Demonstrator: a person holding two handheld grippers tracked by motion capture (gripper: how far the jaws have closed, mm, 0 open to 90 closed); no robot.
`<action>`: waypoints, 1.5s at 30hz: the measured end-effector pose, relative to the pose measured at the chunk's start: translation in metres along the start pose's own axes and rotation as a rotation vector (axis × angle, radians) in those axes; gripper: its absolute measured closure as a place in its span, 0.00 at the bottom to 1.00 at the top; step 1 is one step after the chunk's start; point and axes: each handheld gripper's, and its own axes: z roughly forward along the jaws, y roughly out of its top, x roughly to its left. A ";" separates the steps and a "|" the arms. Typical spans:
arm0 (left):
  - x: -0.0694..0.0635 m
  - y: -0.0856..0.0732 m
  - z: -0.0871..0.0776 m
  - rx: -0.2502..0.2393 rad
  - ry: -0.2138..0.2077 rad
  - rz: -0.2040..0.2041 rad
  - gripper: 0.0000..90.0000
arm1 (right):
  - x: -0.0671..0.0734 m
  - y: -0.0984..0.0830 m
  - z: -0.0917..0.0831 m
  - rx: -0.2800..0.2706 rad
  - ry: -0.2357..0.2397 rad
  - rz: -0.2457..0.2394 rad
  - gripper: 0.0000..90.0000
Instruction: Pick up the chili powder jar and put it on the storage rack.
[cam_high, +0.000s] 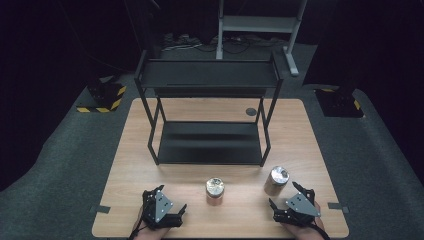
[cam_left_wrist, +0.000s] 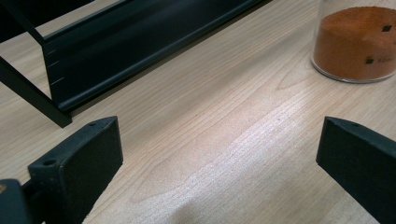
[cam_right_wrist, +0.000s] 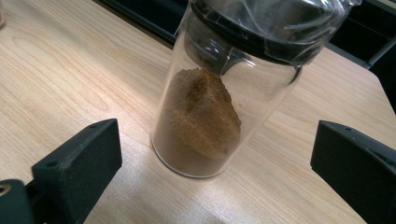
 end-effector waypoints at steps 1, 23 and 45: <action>0.000 0.000 0.000 0.000 0.000 0.000 0.01 | 0.000 0.000 0.000 0.000 0.000 0.000 0.01; -0.003 0.003 0.001 0.021 0.017 0.012 0.01 | -0.010 0.004 0.003 0.029 0.029 0.048 0.00; 0.008 0.002 -0.031 -0.106 -0.035 -0.066 0.01 | -0.011 0.003 0.002 0.024 0.027 0.063 0.00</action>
